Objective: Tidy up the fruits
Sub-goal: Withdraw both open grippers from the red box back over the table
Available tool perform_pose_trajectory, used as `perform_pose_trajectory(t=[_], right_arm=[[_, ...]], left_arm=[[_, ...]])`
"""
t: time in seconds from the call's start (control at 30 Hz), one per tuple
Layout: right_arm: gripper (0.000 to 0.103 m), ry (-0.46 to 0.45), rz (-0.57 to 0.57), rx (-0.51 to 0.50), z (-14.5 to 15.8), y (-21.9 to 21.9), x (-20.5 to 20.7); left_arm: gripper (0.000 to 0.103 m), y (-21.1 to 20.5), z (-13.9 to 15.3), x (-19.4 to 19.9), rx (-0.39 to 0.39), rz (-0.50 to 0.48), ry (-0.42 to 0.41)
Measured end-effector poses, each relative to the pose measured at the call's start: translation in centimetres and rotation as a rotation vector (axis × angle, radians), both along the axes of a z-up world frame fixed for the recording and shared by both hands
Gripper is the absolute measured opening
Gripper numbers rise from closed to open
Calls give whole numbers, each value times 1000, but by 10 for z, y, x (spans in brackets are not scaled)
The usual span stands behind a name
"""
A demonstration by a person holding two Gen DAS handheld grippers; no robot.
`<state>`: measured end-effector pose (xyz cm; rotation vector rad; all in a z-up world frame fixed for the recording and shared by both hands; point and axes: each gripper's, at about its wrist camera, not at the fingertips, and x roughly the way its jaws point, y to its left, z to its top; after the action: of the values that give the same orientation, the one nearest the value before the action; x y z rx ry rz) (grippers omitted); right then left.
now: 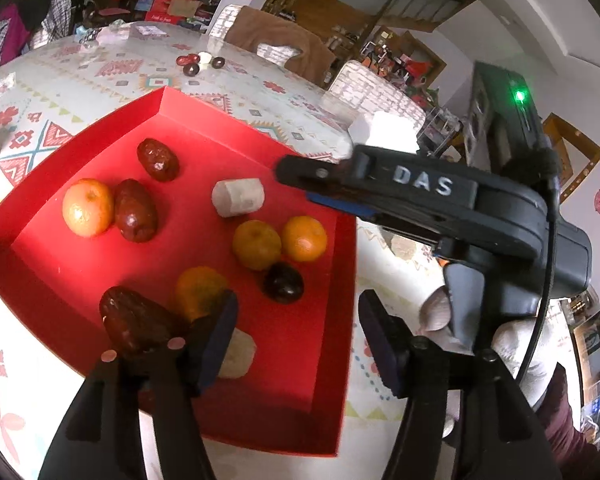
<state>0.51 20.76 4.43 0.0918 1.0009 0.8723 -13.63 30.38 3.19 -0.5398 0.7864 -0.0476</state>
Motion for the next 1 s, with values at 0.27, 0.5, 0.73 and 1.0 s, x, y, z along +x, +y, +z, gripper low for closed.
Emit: perform_pose_trajectory(t=[0.27,0.5,0.73,1.0], right_arm=[[44,-31,-91,2,10,-57,-9],[44,-30,-150,-7,4,-107,-24],[45,-34,-232,22,5,-166,-35],[45,-29,-329,30,3,-223,-41]], left_arm=[[67,-26,14,-7,56,-26,-15],[67,-52,24,-14,93,-59,-26],[67,-84,34,-23,128,-95,-36],[68,-122,38,-25,161,-158,-36]])
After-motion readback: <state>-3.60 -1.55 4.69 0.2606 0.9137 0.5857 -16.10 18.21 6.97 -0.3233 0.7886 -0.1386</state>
